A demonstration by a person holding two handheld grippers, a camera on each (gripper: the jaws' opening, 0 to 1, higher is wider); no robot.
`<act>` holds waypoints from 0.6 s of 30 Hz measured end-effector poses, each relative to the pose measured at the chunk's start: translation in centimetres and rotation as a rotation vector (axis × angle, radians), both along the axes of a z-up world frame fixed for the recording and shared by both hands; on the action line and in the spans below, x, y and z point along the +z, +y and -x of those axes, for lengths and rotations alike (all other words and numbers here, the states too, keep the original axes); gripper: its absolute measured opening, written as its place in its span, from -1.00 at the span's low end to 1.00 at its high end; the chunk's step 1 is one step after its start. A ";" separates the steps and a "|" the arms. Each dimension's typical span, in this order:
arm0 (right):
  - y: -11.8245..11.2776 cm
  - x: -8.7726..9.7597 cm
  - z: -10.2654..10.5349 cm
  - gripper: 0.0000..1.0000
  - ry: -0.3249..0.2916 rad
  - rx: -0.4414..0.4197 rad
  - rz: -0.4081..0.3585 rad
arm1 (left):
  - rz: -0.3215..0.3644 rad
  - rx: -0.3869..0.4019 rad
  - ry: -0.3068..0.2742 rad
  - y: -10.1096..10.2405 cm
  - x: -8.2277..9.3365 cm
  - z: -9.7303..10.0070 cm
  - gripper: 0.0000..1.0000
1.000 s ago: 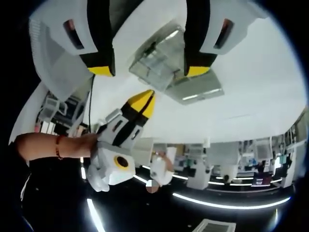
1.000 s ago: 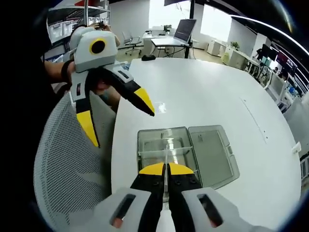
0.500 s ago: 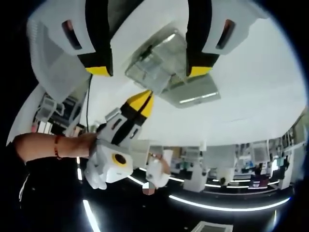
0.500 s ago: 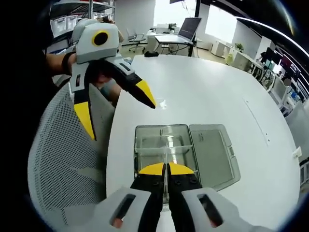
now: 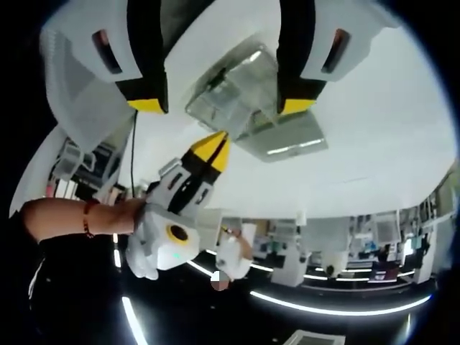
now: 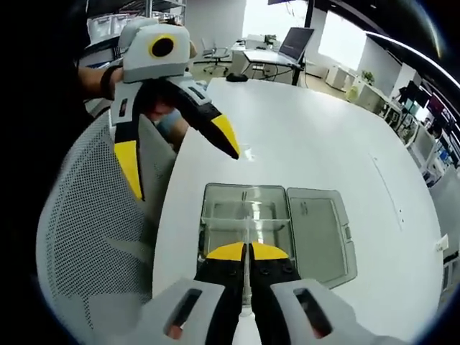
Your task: Insert the divider into the dual guide fixture by aligning both edges with the guide slots and pushing it downward to the bottom, including one-sided entry, uneven engagement, binding, and posture correction.
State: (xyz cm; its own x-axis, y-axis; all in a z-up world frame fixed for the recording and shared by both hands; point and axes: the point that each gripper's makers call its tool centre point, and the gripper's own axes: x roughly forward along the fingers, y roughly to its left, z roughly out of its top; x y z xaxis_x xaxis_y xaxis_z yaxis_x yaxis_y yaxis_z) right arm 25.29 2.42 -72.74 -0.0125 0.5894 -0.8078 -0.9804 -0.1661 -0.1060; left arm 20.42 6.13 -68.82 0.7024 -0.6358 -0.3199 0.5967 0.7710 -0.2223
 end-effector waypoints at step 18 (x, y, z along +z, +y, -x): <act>1.2 -1.6 0.1 -1.00 -0.051 0.060 0.074 | -0.018 0.016 0.011 0.5 -0.1 0.1 0.21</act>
